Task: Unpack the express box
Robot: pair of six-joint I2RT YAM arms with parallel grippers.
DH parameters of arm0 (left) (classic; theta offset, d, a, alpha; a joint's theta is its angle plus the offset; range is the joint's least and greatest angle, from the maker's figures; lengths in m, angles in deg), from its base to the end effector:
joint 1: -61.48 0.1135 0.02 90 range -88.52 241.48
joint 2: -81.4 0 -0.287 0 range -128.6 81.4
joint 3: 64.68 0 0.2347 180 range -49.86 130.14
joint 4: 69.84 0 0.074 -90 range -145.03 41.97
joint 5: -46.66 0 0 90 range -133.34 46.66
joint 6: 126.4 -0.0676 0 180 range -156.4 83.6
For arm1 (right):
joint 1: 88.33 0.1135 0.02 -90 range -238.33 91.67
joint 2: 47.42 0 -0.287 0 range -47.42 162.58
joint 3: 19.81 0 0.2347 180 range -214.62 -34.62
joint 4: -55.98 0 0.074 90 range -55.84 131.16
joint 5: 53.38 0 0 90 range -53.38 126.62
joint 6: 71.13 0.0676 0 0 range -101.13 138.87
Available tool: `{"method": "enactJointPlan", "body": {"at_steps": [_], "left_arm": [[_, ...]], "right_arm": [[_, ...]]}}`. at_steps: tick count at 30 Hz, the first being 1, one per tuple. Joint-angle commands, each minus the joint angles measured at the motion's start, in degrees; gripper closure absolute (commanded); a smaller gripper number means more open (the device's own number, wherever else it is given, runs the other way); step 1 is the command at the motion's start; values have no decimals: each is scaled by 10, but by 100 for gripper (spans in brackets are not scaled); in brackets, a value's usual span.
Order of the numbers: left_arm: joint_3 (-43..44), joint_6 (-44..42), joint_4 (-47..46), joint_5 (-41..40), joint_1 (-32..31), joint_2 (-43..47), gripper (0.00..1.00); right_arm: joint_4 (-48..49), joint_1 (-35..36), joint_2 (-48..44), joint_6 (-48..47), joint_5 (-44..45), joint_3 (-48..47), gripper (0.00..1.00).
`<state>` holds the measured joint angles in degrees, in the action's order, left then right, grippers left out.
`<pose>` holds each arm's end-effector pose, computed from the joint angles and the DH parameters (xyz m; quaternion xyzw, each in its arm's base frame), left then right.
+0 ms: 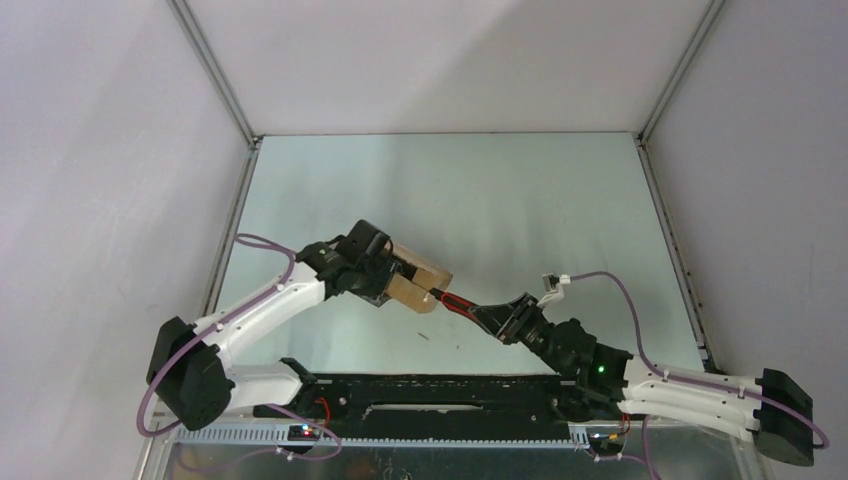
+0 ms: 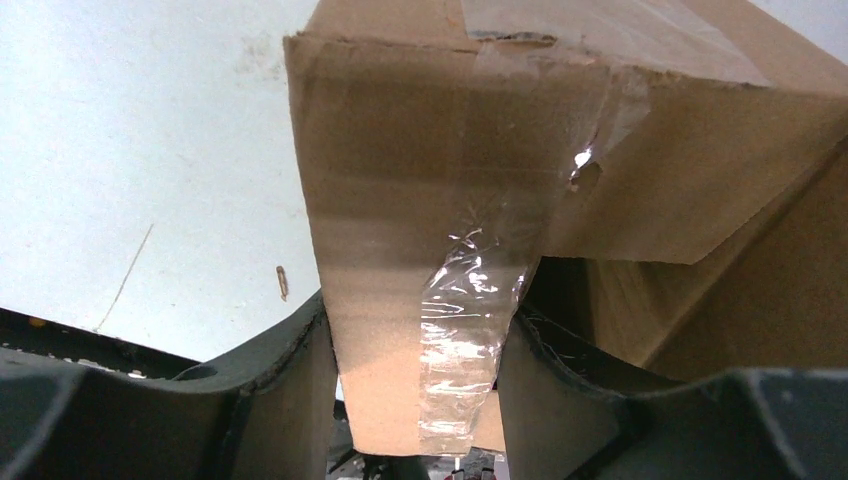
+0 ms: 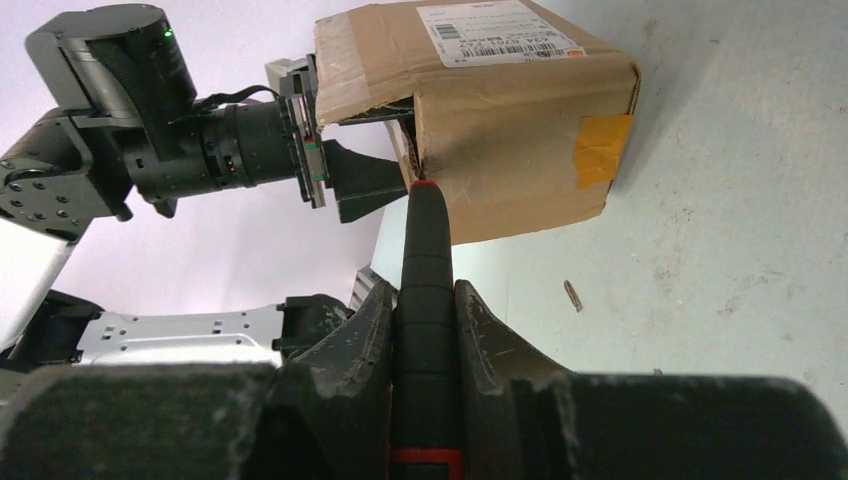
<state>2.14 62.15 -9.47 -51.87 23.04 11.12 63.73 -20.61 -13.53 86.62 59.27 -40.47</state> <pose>0.1782 -0.1286 0.2431 -0.5010 0.8323 -0.1835 0.1502 0.0794 0.1252 0.2068 0.1323 0.7257 0.5552 0.3843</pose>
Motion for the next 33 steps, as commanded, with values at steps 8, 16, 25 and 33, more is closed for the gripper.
{"method": "enactJointPlan", "body": {"at_steps": [8,16,25,33], "left_arm": [[-6,23,-89,46,9,17,100],[21,-13,-75,66,-1,-8,100],[49,-60,-18,70,-14,-39,100],[57,-65,-8,63,-17,-39,100]], "right_arm": [[7,8,-35,1,-61,11,100],[30,7,-29,-24,-66,3,100],[-77,-12,-115,-73,-23,-24,100],[-70,-35,-95,-75,-49,-34,100]]}}
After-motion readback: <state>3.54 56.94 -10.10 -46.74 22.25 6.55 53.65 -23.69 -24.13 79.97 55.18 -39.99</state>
